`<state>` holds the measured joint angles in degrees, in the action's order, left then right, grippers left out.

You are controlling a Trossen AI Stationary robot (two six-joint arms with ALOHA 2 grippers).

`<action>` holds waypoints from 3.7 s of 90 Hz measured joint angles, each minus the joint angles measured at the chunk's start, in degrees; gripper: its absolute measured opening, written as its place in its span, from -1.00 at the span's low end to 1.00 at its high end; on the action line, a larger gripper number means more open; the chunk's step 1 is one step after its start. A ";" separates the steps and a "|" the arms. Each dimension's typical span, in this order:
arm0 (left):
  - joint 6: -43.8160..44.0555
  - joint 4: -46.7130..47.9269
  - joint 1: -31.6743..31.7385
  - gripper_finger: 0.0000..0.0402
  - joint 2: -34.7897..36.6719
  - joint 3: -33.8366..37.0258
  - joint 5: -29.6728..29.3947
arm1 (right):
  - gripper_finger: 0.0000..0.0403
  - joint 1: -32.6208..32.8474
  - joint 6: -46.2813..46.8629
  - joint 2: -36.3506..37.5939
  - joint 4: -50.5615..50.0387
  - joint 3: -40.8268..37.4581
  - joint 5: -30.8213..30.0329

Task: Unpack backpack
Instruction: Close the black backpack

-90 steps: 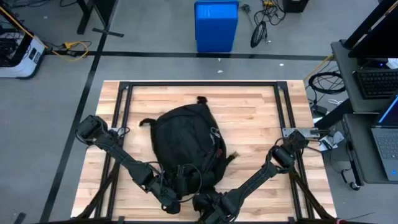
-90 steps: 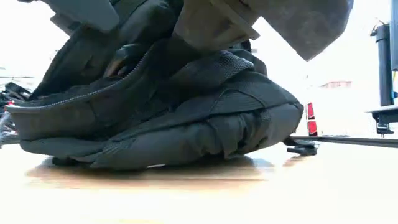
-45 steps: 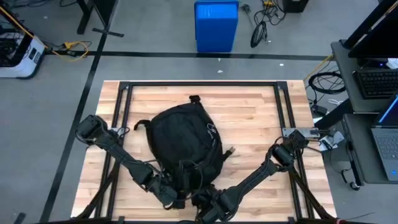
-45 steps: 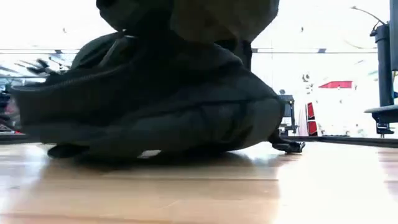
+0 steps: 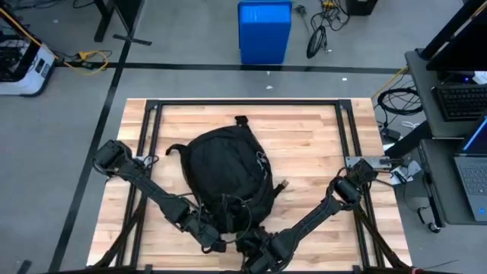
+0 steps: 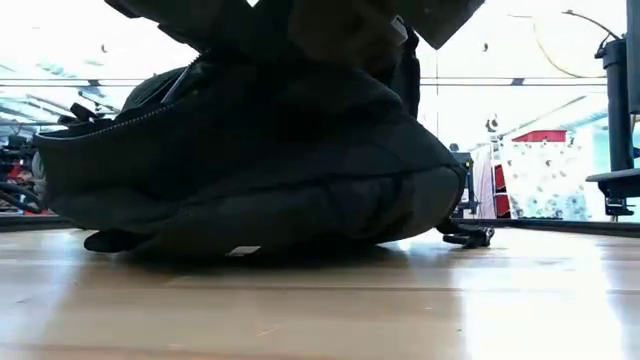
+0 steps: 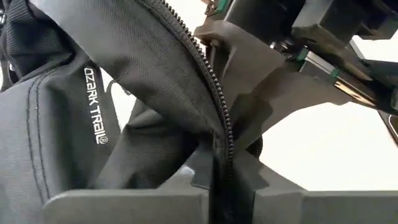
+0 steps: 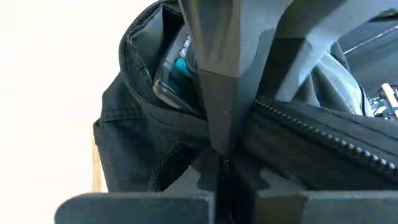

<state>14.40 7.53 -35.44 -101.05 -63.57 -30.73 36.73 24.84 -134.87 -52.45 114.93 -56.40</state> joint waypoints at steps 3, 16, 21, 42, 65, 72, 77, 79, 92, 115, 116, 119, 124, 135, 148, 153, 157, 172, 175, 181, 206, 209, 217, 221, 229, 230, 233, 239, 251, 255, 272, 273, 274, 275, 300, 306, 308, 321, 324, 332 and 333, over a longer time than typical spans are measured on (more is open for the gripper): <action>-0.13 0.14 0.18 -0.95 0.04 0.00 0.24 | -1.00 -0.04 0.00 0.00 0.00 0.00 0.00; -0.34 0.41 0.65 -0.96 0.04 0.00 0.77 | -0.97 0.12 -0.43 0.00 -0.24 0.00 0.00; -1.05 0.39 0.65 -0.98 0.04 0.00 0.77 | -0.96 0.65 -1.22 0.00 -0.59 0.00 -0.06; -1.42 2.57 0.61 -0.98 -0.37 0.33 1.80 | -0.83 5.00 -8.06 3.24 -1.35 0.28 -2.30; -1.23 3.49 1.02 -0.99 -0.31 0.33 1.81 | -0.51 10.92 -23.67 5.55 1.06 -0.04 -0.94; -1.25 3.37 1.13 -0.99 -0.29 0.33 2.10 | -0.36 11.05 -23.74 5.69 2.83 0.38 -0.83; -1.23 3.32 1.15 -0.99 -0.25 0.33 2.24 | -0.25 10.44 -22.60 5.69 2.70 0.28 -1.29; -1.23 3.29 1.15 -0.99 -0.24 0.33 2.24 | -0.21 10.24 -22.33 5.42 2.63 0.23 -1.28; -1.25 3.17 1.15 -0.99 -0.22 0.33 2.24 | 0.06 8.40 -24.91 3.80 2.37 -0.13 -0.20; -1.05 3.05 1.22 -0.99 -0.13 0.31 3.23 | 0.29 3.43 -27.49 3.71 2.10 -0.11 1.49; -1.05 3.03 1.22 -0.99 -0.13 0.31 3.28 | 0.29 3.25 -27.51 3.72 2.01 -0.11 1.95; -1.11 3.01 1.22 -0.99 -0.13 0.28 3.31 | 0.30 2.71 -27.45 3.74 1.46 -0.11 3.73; -1.16 3.01 1.24 -0.99 -0.13 0.28 3.39 | 0.30 1.59 -26.17 3.67 0.14 -0.11 7.36; -1.11 3.30 1.32 -0.99 -0.13 0.26 3.43 | 0.30 -0.39 -25.13 2.30 -1.84 -0.09 8.63; -1.21 3.57 1.35 -0.99 -0.13 0.26 3.40 | 0.28 -1.39 -25.24 1.39 -3.57 -0.07 7.94; -1.20 3.89 1.43 -0.99 -0.13 0.26 3.37 | 0.21 -1.72 -24.36 1.31 -3.94 -0.07 7.93; -1.19 4.14 1.55 -0.99 -0.13 0.26 3.40 | 0.11 -1.81 -23.96 1.31 -4.09 -0.07 7.91; -1.25 4.05 1.72 -0.99 -0.15 0.19 3.94 | -0.51 -2.27 -22.35 1.31 -4.93 -0.06 7.57; -1.27 4.26 1.72 -0.99 -0.17 -0.03 3.94 | -0.66 -2.45 -21.60 1.31 -5.20 -0.04 7.93; -1.27 4.40 1.72 -0.99 -0.18 -0.38 3.97 | -0.89 -2.59 -20.67 1.31 -6.07 -0.02 8.77; -1.21 5.05 1.72 -0.99 0.06 -0.50 4.12 | -0.97 -2.72 -18.59 1.31 -6.69 -0.03 9.40; -1.02 4.92 1.72 -0.99 0.07 -0.53 4.08 | -0.98 -2.41 -18.52 1.31 -7.08 -0.05 9.36; 1.18 4.56 1.72 -0.92 0.11 -0.65 3.51 | -0.98 -2.18 -17.58 1.31 -8.50 -0.07 9.28; 1.30 4.33 1.72 -0.85 0.37 -0.68 3.29 | -0.99 -1.87 -16.77 1.31 -10.15 -0.11 9.95; -0.84 1.05 1.41 -0.65 0.60 -0.92 3.61 | -0.99 -1.58 -14.85 1.02 -13.74 -0.44 10.40; -1.16 0.80 1.37 -0.62 0.67 -0.92 3.66 | -0.99 -1.57 -14.44 1.00 -13.87 -0.46 10.49; -1.72 0.10 1.26 -0.54 0.82 -0.90 3.74 | -0.99 -1.57 -13.27 0.98 -14.44 -0.46 10.77; -2.79 -1.98 1.26 -0.37 1.13 -0.90 3.78 | -1.00 -1.55 -11.46 1.05 -16.86 -0.37 10.73; -2.92 -1.66 1.40 -0.08 2.63 -0.87 3.70 | -1.00 -1.08 -8.68 1.05 -20.75 -0.37 10.55; -2.95 -1.15 1.30 -0.01 3.56 -0.87 3.71 | -1.00 -0.81 -7.92 1.05 -22.19 -0.37 10.60; -2.84 0.52 0.47 0.12 8.30 -0.87 3.52 | -1.00 0.12 -4.54 1.05 -28.37 -0.37 10.48; -2.87 0.63 0.40 0.12 8.64 -0.87 3.48 | -1.00 0.17 -4.34 1.05 -28.67 -0.37 10.46; -2.91 0.74 0.33 0.12 8.98 -0.87 3.46 | -1.00 0.26 -4.16 1.05 -28.92 -0.37 10.45; -2.96 0.87 0.24 0.12 9.26 -0.87 3.46 | -1.00 0.35 -3.98 1.05 -29.17 -0.37 10.44; -2.90 20.37 -1.89 0.13 11.65 -0.67 -2.62 | -1.00 3.68 -2.33 3.96 -30.38 -0.35 10.41; -3.45 23.07 -2.18 0.13 10.71 0.26 -4.86 | -1.00 4.79 -1.70 5.51 -30.45 -0.35 10.67; -4.15 23.47 -2.24 0.13 10.42 0.77 -5.08 | -1.00 5.17 -1.58 6.15 -30.47 -0.35 10.76; -11.71 20.70 -2.50 0.13 7.43 3.82 -6.73 | -1.00 6.87 -1.44 8.95 -30.59 -0.24 11.04; -13.57 19.77 -2.47 0.13 6.68 4.52 -6.86 | -1.00 6.98 -1.42 9.17 -30.63 -0.24 11.61; -17.83 16.56 -2.19 0.13 3.52 5.63 -7.01 | -1.00 6.89 -0.74 9.45 -30.63 -0.24 12.74; -18.22 16.18 -2.17 0.13 3.11 5.68 -7.02 | -1.00 6.84 -0.62 9.47 -30.64 -0.24 12.95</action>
<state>-3.82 23.71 -37.61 -97.94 -57.89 -37.74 43.56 24.22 -125.40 -83.08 114.69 -43.46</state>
